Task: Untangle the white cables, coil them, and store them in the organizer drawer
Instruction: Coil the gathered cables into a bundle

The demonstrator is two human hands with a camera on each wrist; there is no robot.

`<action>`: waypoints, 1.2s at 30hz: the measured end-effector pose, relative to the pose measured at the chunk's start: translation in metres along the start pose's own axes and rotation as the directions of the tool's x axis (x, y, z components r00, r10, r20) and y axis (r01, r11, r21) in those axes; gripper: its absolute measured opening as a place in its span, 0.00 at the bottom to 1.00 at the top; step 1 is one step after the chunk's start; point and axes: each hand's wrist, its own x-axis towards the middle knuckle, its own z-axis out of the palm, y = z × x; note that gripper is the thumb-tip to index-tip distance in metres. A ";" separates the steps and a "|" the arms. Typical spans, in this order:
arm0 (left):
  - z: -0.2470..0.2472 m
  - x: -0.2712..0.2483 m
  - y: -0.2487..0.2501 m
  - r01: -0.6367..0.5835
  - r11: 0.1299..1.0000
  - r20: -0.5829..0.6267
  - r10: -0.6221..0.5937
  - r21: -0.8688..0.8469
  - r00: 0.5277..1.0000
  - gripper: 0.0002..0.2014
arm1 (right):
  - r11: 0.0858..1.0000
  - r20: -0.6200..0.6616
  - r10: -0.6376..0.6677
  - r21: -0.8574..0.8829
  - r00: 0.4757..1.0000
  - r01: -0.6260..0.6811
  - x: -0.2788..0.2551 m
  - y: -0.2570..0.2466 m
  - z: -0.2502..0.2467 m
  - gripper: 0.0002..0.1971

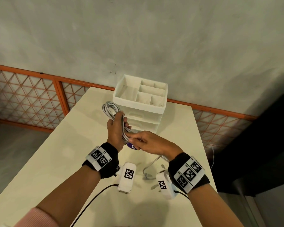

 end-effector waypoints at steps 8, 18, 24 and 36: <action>0.008 -0.001 0.006 -0.028 0.998 -0.098 0.022 -0.062 0.995 0.15 | 0.978 0.248 -0.115 0.196 0.962 0.066 -0.007 0.022 -0.004 0.36; 0.002 0.005 0.012 -0.011 0.999 -0.045 0.009 -0.052 0.999 0.14 | 0.924 0.024 0.001 0.383 1.000 -0.010 -0.016 0.035 -0.020 0.13; 0.003 0.007 0.020 -0.012 0.999 0.055 0.014 -0.036 0.998 0.13 | 0.956 0.109 0.061 0.278 0.992 -0.090 -0.007 0.033 -0.024 0.17; -0.010 0.016 0.040 -0.111 0.992 -0.006 0.111 -0.059 0.994 0.15 | 0.977 -0.032 0.207 0.055 0.978 -0.205 -0.018 0.119 0.004 0.11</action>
